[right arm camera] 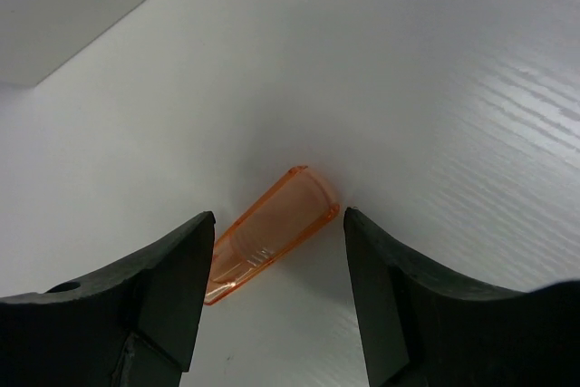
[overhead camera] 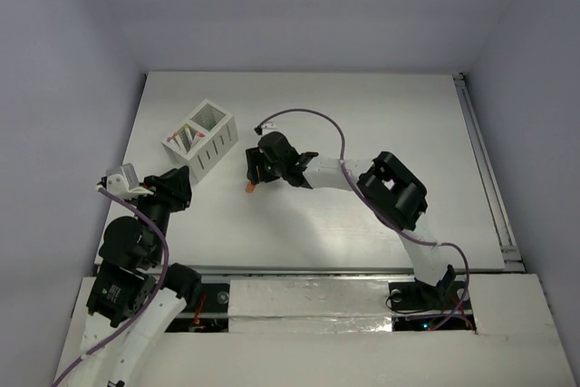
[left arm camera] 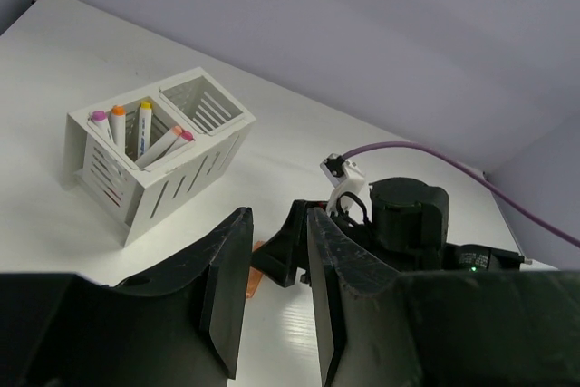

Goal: Sort the stationery into containers
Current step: Pick up the stationery from the center of the board.

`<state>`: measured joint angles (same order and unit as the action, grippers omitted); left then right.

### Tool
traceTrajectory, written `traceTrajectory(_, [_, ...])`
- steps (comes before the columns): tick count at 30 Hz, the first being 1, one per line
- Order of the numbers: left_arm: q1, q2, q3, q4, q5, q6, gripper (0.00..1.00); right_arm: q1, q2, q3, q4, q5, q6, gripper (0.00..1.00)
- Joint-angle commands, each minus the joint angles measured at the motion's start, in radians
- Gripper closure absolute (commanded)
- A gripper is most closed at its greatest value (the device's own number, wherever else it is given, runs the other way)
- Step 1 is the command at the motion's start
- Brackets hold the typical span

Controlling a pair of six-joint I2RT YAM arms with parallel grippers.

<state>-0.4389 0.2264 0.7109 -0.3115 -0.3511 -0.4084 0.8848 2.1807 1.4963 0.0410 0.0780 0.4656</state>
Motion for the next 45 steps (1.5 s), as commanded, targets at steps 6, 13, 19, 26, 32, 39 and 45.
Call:
traceTrajectory(6, [-0.006,0.004,-0.001,0.035,0.0,0.005,0.73,0.045,0.076,0.149,-0.234,0.037,-0.119,0.35])
traceTrajectory(13, [-0.006,-0.004,0.001,0.035,0.0,0.005,0.73,0.088,0.134,0.252,-0.322,0.052,-0.124,0.35])
traceTrajectory(19, [-0.015,-0.01,0.001,0.034,-0.002,0.005,0.72,0.097,0.185,0.331,-0.369,0.098,-0.131,0.35])
traceTrajectory(26, [-0.015,-0.021,0.001,0.029,-0.006,0.002,0.72,0.115,0.238,0.378,-0.374,0.137,-0.147,0.41])
traceTrajectory(32, [-0.015,-0.015,0.002,0.029,-0.006,0.005,0.72,0.115,0.232,0.361,-0.331,0.158,-0.147,0.52])
traceTrajectory(39, [-0.024,-0.009,0.001,0.031,-0.006,0.005,0.72,0.115,0.166,0.289,-0.236,0.192,-0.142,0.8])
traceTrajectory(45, [-0.024,-0.013,0.004,0.028,-0.009,0.003,0.72,0.115,0.042,0.214,-0.118,0.197,-0.148,0.83])
